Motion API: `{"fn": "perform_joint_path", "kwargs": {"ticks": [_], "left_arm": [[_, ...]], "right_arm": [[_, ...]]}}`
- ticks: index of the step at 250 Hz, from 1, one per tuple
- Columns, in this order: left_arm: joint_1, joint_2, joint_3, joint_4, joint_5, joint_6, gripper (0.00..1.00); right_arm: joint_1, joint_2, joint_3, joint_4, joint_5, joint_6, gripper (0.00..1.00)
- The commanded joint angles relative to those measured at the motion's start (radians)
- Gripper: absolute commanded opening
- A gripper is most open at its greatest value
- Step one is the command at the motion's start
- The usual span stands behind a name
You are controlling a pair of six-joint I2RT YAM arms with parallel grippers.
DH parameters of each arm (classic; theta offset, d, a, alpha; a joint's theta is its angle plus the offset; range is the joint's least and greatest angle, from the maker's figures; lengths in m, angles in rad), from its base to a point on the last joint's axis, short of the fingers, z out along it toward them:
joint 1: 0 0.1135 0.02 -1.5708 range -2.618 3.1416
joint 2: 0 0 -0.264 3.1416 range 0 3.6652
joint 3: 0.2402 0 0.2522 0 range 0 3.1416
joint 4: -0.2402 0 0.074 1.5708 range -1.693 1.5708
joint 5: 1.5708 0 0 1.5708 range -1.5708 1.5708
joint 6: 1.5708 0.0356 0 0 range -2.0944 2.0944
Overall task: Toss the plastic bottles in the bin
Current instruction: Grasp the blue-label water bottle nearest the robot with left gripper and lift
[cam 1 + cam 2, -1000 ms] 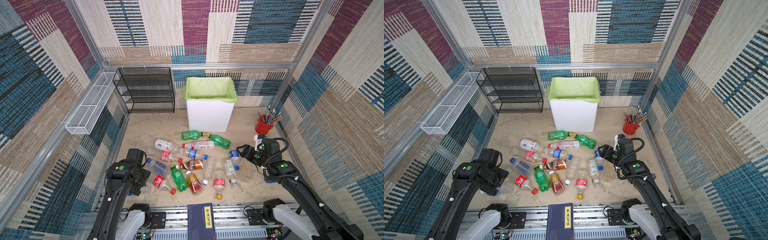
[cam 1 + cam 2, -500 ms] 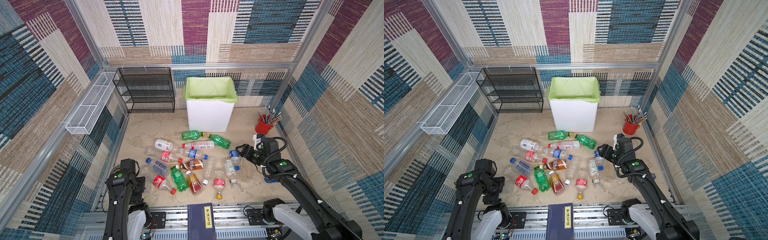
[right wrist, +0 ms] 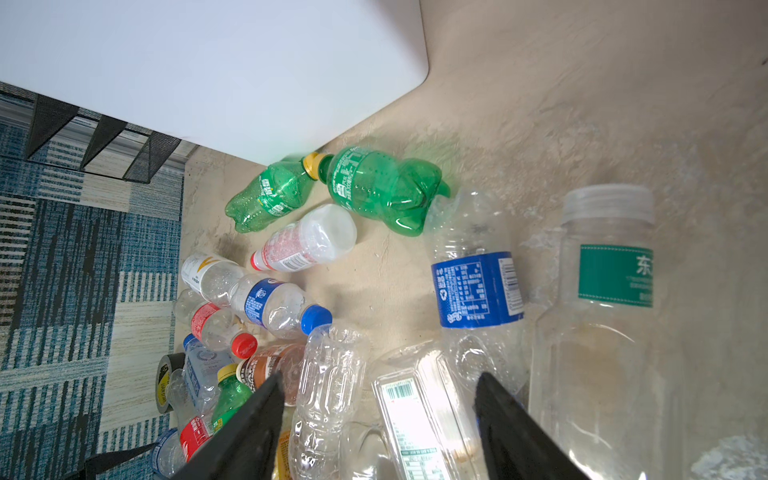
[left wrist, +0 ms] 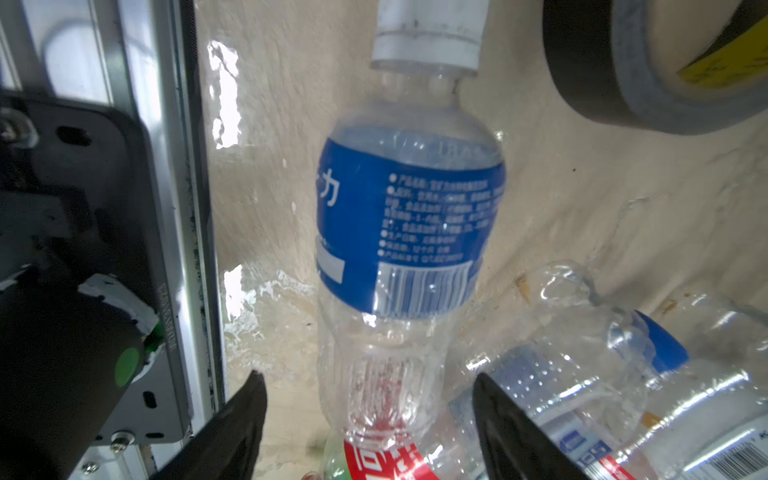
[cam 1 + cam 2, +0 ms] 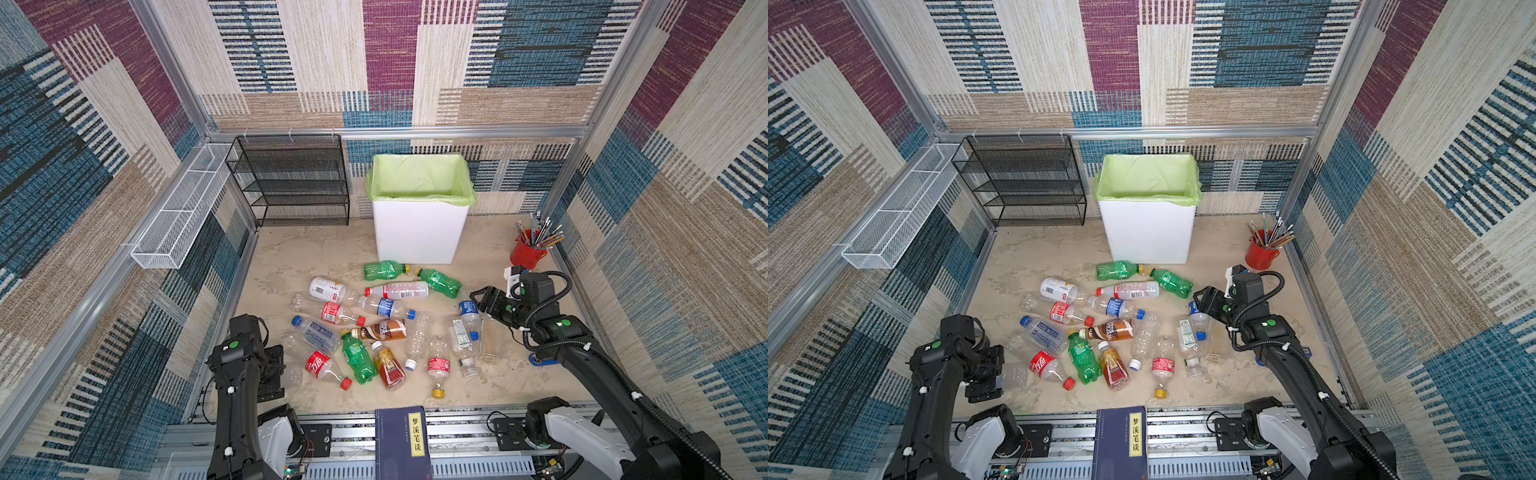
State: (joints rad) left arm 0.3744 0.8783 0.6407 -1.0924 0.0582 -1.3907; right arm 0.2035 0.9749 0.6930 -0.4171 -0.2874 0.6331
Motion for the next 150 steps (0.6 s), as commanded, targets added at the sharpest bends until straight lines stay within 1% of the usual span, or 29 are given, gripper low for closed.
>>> {"fn": "perform_joint_path", "kwargs": {"ticks": [1, 51, 105, 119, 150], "left_arm": [[0.009, 0.006, -0.035, 0.079, 0.03, 0.011, 0.81], [0.023, -0.008, -0.1, 0.108, 0.032, 0.006, 0.83], [0.033, 0.0, -0.132, 0.172, 0.024, 0.003, 0.82], [0.037, 0.007, -0.134, 0.188, 0.021, 0.005, 0.81], [0.04, 0.018, -0.138, 0.205, 0.017, 0.009, 0.74]], "right_arm": [[0.002, 0.006, 0.009, 0.032, 0.001, -0.008, 0.74], [0.002, 0.006, 0.008, 0.034, 0.01, -0.009, 0.75], [0.002, 0.0, -0.012, 0.042, 0.011, -0.009, 0.75], [0.002, -0.001, -0.016, 0.044, 0.011, -0.009, 0.75], [0.003, -0.003, -0.024, 0.046, 0.01, -0.01, 0.75]]}}
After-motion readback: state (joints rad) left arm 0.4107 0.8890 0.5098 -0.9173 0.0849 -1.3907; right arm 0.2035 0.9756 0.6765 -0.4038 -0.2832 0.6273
